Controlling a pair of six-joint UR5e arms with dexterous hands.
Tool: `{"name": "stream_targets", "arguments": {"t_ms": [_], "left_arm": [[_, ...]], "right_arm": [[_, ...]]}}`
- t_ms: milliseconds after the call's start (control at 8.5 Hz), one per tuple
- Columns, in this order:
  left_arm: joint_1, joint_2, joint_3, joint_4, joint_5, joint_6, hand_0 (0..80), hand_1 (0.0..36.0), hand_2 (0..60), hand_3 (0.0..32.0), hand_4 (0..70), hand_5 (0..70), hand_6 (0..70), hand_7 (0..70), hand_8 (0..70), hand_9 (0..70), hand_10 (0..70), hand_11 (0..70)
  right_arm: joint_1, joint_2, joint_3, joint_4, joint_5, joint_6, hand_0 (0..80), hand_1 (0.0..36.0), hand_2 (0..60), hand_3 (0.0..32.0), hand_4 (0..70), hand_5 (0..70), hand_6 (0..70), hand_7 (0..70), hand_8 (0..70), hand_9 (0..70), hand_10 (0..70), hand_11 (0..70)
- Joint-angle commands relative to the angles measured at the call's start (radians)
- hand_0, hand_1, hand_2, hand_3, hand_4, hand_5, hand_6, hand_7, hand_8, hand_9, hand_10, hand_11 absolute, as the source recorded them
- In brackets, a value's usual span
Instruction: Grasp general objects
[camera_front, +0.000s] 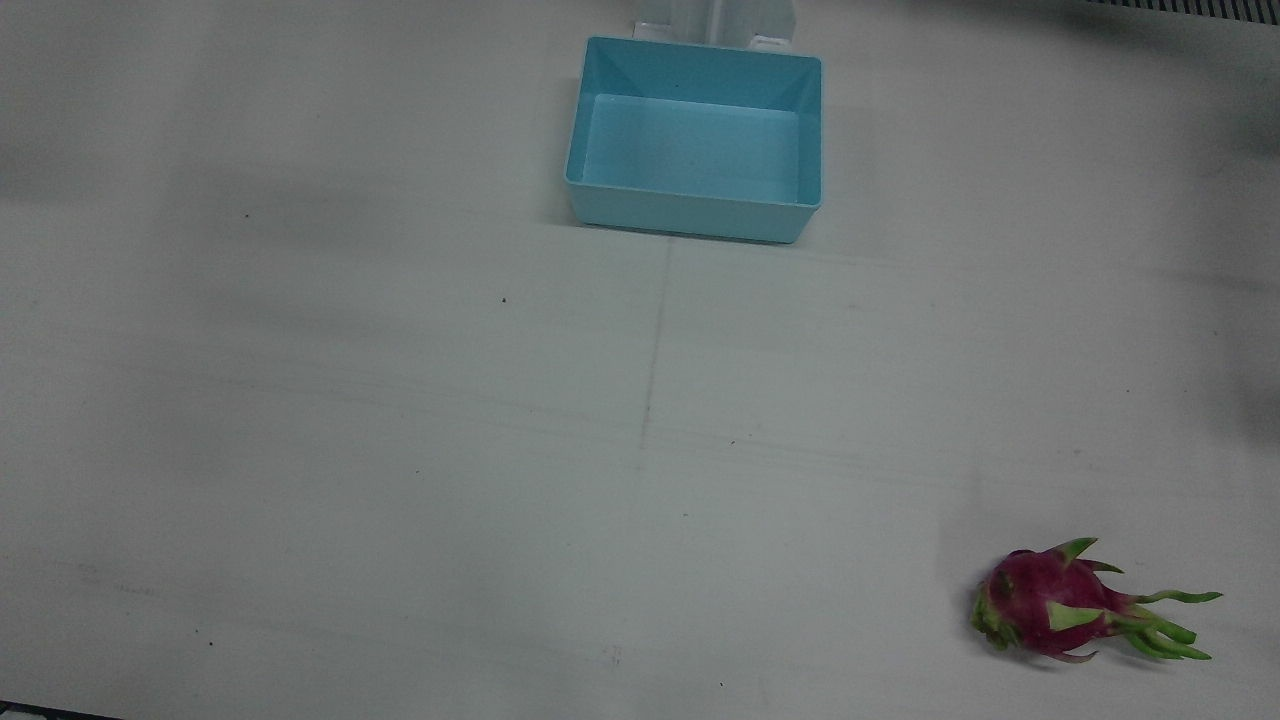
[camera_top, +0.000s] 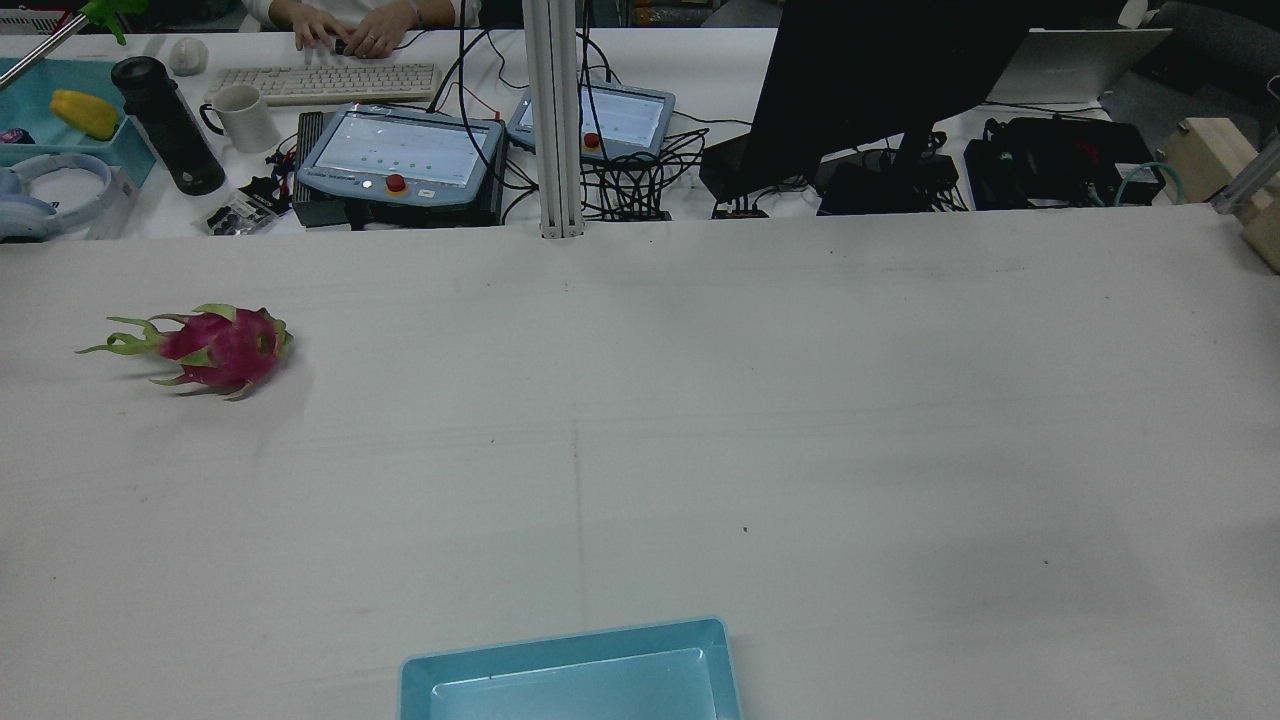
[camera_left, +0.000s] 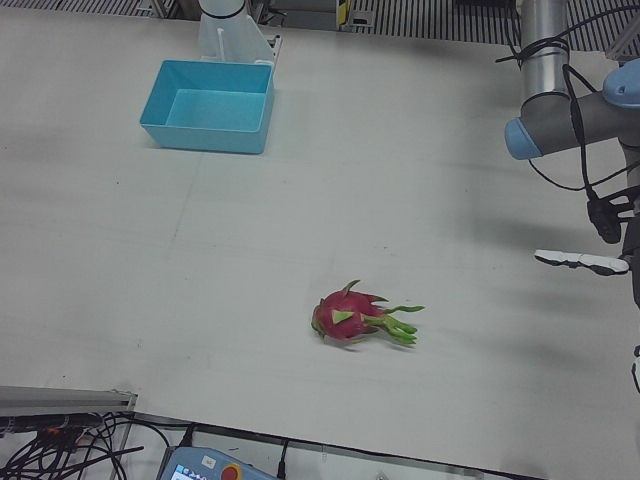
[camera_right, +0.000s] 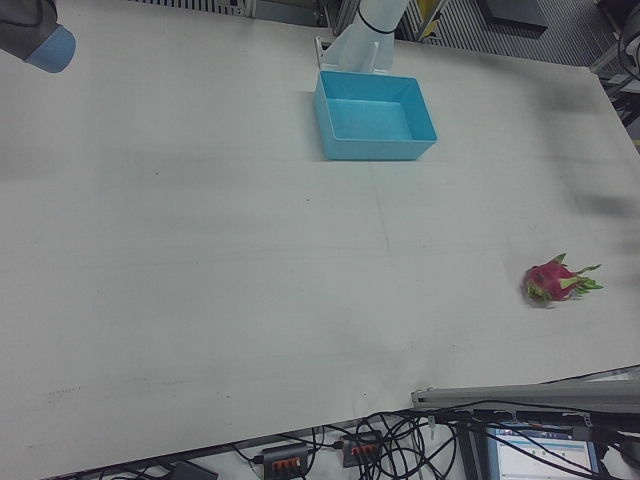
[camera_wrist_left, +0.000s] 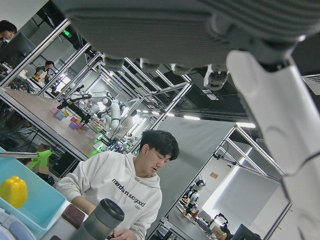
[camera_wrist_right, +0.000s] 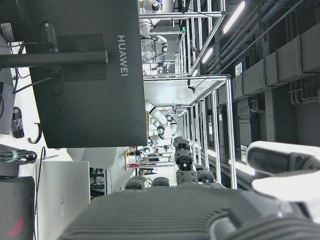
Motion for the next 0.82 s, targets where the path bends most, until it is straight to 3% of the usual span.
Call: {"name": "stream_targets", "arguments": {"t_ms": [0,706], "left_arm": [[-0.007,0.0,0.001,0.001,0.0,0.001,62.3,26.8,4.6,13.0,1.0,0.0,0.0,1.2,0.0,0.0,0.0,2.9],[-0.005,0.0,-0.004,-0.001,0.002,0.007,62.4,26.8,4.3,14.0,0.9,0.0,0.0,1.1,0.0,0.0,0.0,3.0]], "right_arm": [[0.0,0.0,0.0,0.0,0.0,0.0,0.0,0.0,0.0,0.0,0.0,0.0,0.0,0.0,0.0,0.0,0.0,0.0],[0.0,0.0,0.0,0.0,-0.001,0.0,0.0,0.0,0.0,0.0,0.0,0.0,0.0,0.0,0.0,0.0,0.0,0.0]]}}
